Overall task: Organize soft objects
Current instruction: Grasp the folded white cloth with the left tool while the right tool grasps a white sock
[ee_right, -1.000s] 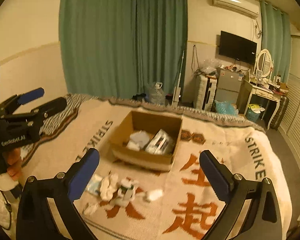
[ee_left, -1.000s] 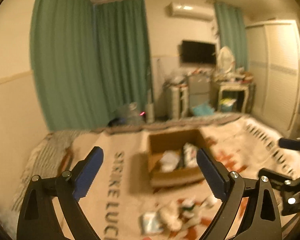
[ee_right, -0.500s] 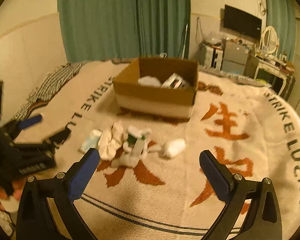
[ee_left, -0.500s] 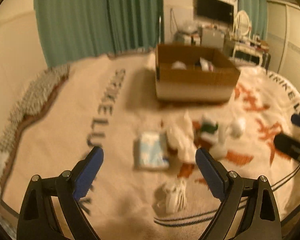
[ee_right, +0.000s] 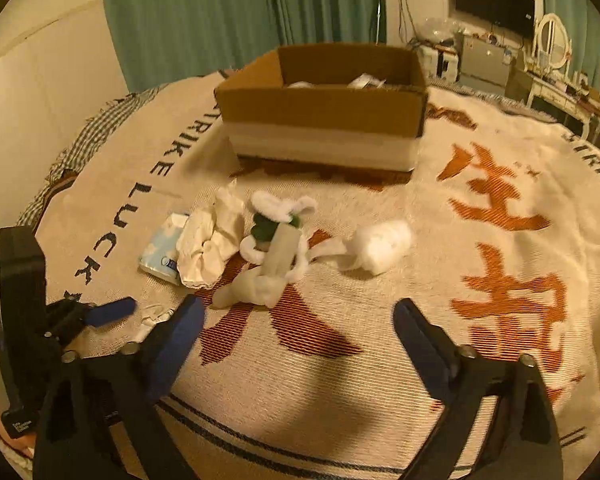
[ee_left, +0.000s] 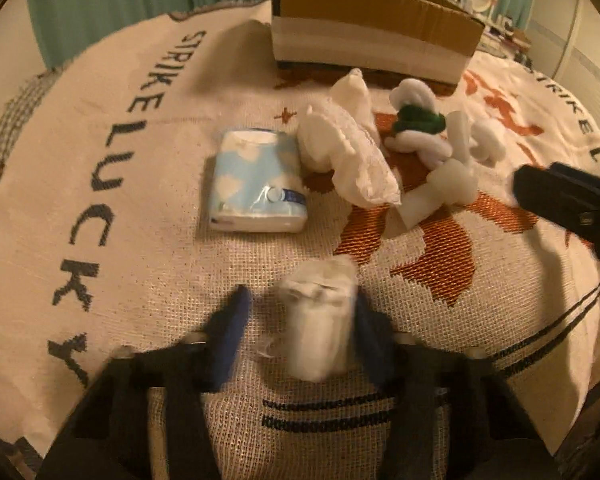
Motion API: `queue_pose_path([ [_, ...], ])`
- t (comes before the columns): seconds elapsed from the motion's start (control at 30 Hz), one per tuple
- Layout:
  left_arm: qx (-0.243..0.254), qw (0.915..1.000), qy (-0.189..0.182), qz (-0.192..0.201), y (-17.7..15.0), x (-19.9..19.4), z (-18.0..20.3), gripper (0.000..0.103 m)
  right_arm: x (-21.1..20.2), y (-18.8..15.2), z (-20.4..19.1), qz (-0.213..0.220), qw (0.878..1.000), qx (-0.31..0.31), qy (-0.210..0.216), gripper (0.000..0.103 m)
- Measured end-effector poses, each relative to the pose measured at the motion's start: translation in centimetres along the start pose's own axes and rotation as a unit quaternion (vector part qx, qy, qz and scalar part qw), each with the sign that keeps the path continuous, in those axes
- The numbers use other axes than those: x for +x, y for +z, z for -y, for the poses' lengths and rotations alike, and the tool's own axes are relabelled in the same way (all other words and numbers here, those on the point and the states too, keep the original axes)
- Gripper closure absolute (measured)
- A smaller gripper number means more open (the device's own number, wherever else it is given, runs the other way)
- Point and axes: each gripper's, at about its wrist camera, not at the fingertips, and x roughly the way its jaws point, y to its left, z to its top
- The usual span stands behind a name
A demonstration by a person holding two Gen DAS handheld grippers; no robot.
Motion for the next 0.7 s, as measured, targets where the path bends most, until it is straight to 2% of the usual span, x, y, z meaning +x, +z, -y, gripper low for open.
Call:
queue_pose_path([
  [0.07, -0.004, 1.0000, -0.005, 0.000, 0.1, -0.1, -0.3, 0.071, 0.9, 0.1, -0.4, -0.005, 1.000, 0.001, 0.004, 0.018],
  [0.13, -0.007, 0.9999, -0.006, 0.005, 0.2, -0.5, -0.8, 0.072, 1.8, 0.3, -0.8, -0.011, 1.000, 0.001, 0.009, 0.031],
  [0.3, -0.005, 0.9997, -0.010, 0.023, 0.5, -1.7, -1.7, 0.072, 4.4, 0.5, -1.6, -0.035, 0.999, 0.010, 0.022, 0.052],
  [0.43, 0.001, 0.9995, -0.004, 0.033, 1.1, -2.0, -2.2, 0.072, 5.4, 0.5, -2.3, -0.045, 0.999, 0.008, 0.020, 0.064],
  [0.53, -0.005, 0.9996, 0.005, 0.025, 1.3, -1.9, -2.5, 0.072, 5.3, 0.6, -2.3, -0.045, 0.999, 0.013, 0.022, 0.067],
  [0.7, -0.004, 0.9996, 0.001, 0.028, 1.0, -2.6, -2.4, 0.072, 3.9, 0.1, -2.5, -0.045, 0.999, 0.010, 0.022, 0.068],
])
